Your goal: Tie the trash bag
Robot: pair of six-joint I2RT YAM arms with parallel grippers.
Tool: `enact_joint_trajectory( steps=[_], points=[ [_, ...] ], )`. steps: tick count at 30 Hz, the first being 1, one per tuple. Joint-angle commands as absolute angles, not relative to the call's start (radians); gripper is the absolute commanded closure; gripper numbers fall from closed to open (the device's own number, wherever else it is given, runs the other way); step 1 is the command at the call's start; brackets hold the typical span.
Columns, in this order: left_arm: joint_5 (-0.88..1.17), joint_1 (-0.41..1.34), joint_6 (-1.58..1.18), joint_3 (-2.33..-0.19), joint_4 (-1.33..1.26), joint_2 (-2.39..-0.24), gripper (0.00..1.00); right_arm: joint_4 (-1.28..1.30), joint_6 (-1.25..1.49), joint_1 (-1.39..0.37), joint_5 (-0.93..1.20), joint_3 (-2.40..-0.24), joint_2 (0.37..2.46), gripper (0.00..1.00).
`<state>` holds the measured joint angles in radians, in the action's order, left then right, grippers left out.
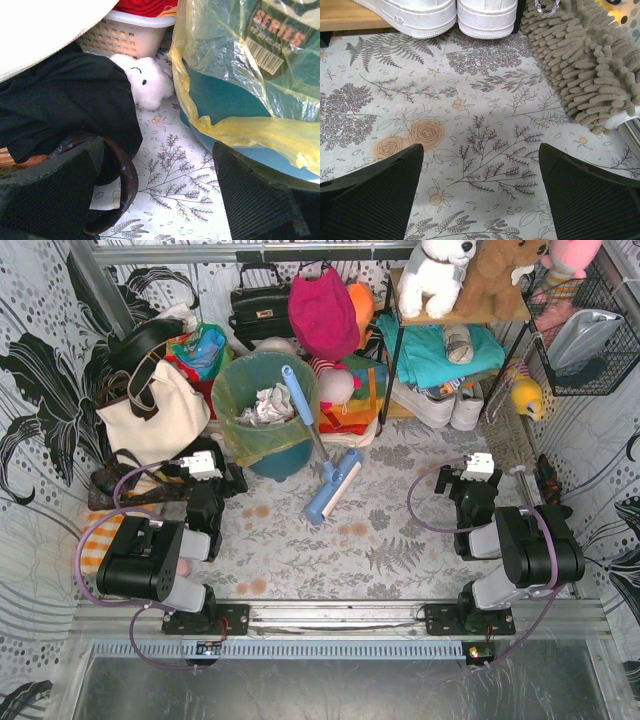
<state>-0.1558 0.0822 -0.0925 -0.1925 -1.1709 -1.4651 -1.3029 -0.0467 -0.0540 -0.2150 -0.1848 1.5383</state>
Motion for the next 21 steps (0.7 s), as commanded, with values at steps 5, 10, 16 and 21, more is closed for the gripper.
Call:
enact_joint_trajectory(
  steps=[5, 10, 16, 21],
  points=[
    [-0.153, 0.072, -0.087, -0.213, -1.207, -1.468, 0.02, -1.334, -0.047, -0.058, -0.231, -0.183, 1.544, 0.03],
    [-0.153, 0.072, -0.088, -0.215, -1.207, -1.468, 0.02, -1.329, -0.037, -0.058, -0.255, -0.183, 1.543, 0.03],
    [-0.152, 0.072, -0.088, -0.214, -1.206, -1.468, 0.02, -1.330, -0.037, -0.058, -0.255, -0.183, 1.543, 0.03],
    [-0.152, 0.072, -0.088, -0.213, -1.206, -1.468, 0.02, -1.330, -0.037, -0.058, -0.255, -0.183, 1.543, 0.03]
  ],
)
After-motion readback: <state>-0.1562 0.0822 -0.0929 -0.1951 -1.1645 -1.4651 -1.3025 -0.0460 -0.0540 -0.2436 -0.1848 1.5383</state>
